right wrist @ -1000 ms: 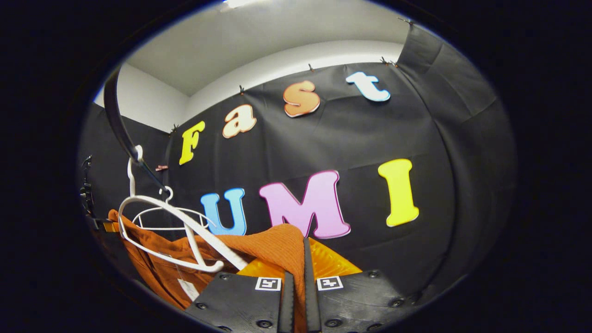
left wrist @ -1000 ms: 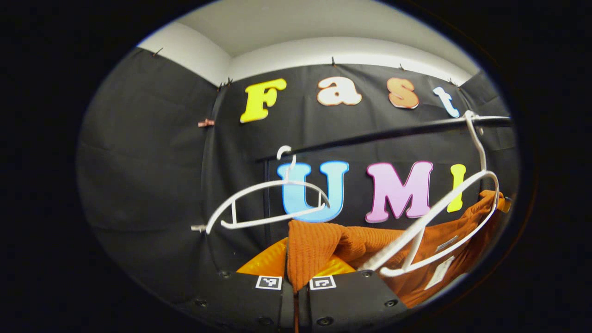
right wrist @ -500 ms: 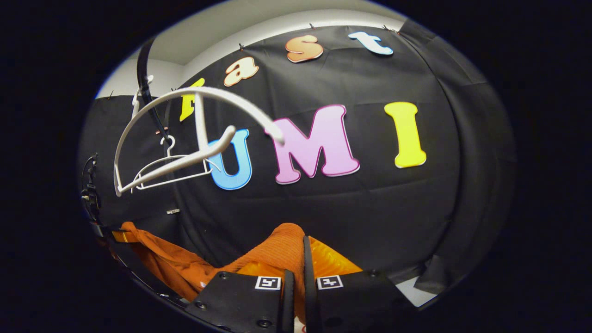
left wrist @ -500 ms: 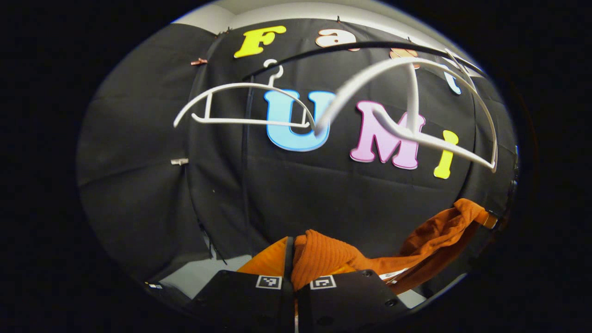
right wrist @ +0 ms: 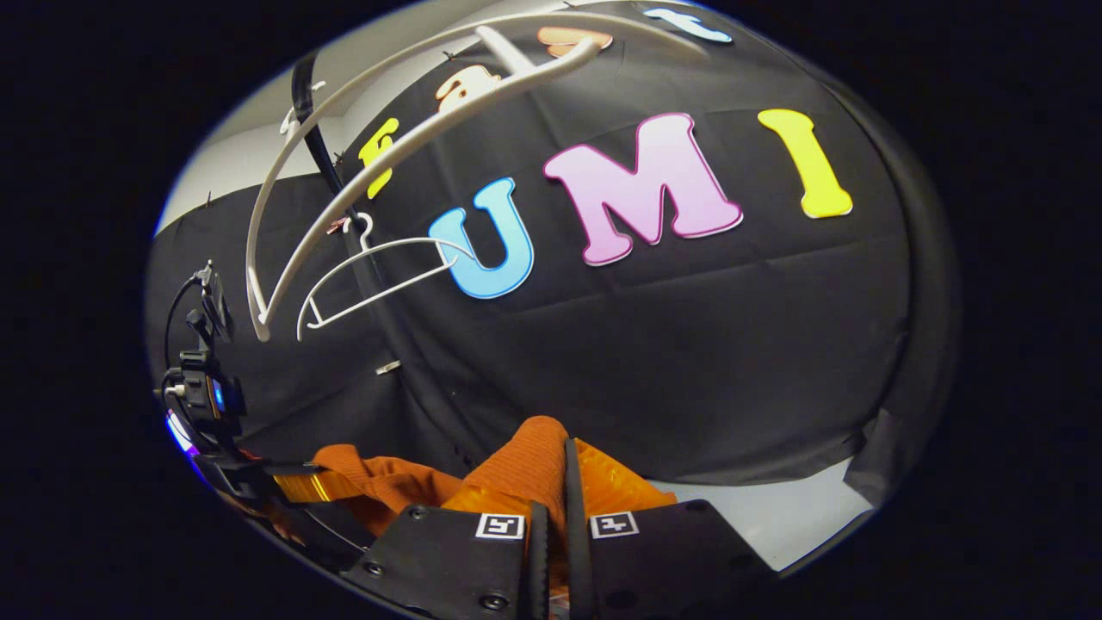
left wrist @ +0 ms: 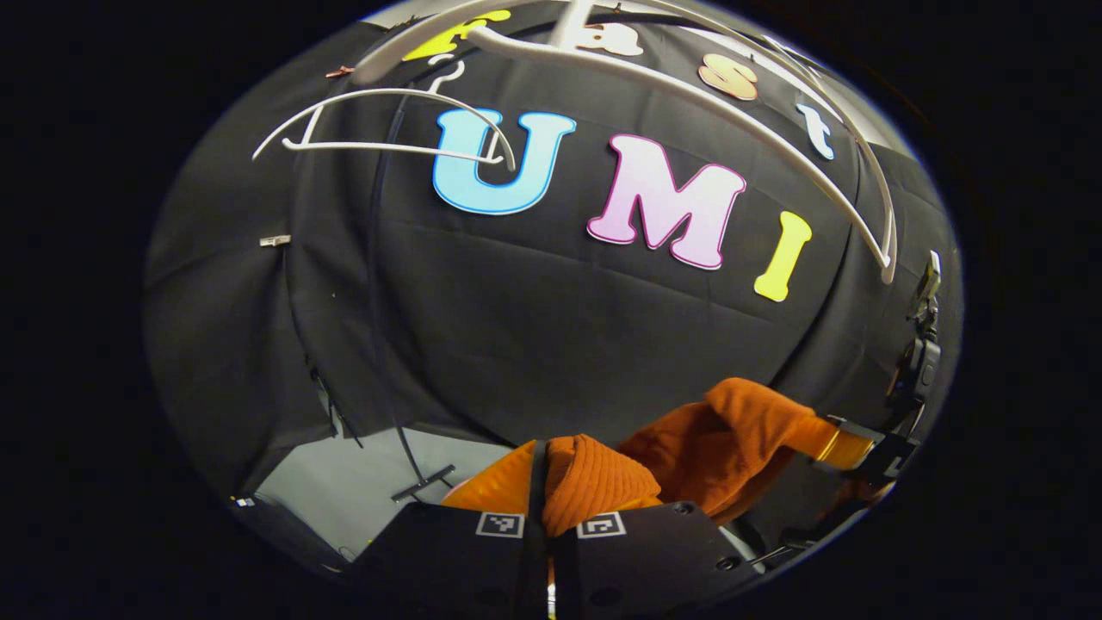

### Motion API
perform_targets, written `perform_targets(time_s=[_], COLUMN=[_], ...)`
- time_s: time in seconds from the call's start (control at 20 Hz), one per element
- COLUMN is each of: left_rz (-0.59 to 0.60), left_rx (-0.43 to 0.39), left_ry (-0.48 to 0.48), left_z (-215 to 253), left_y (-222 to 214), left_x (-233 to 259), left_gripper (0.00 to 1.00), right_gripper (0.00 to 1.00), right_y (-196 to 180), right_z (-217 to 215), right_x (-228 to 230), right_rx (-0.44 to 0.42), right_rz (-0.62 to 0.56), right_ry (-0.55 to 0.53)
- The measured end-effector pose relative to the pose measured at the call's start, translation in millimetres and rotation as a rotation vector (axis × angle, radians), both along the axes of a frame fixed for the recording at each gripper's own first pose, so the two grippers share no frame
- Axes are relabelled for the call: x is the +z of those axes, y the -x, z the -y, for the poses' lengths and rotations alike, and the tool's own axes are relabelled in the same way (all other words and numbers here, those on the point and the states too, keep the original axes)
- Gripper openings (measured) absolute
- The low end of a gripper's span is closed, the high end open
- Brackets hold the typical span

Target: Grasp the clothes on the hanger with both hands and then place them into the laundry hamper below.

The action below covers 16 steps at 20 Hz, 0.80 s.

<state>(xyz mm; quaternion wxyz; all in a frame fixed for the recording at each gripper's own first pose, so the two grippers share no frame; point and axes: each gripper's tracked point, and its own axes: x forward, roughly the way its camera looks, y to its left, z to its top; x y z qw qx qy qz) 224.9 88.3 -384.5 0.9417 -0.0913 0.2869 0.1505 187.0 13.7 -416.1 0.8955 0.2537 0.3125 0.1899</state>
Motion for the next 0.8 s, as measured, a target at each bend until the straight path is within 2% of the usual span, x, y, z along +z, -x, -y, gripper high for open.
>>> perform_targets(time_s=[0.2,0.45,0.6,0.8], left_rz=[0.002,-0.149,-0.249,-0.334], left_rx=[0.030,0.126,0.205,0.284], left_ry=[0.060,0.168,0.306,0.421], left_z=[7.0,1.9,3.3,-4.0], left_y=[-11.3,4.6,11.4,19.5], left_x=[-18.8,-74.2,-105.1,-130.3], left_gripper=[0.09,0.09,0.09,0.10], right_gripper=[0.12,0.12,0.11,0.12], right_y=[17.5,39.3,57.3,66.2], right_z=[-37.3,-42.3,-42.5,-44.1], right_x=[-19.3,-82.3,-116.2,-140.8], right_rx=[0.016,0.007,-0.013,-0.017], right_rz=[-0.109,-0.298,-0.465,-0.561], right_ry=[-0.083,-0.018,-0.017,0.018])
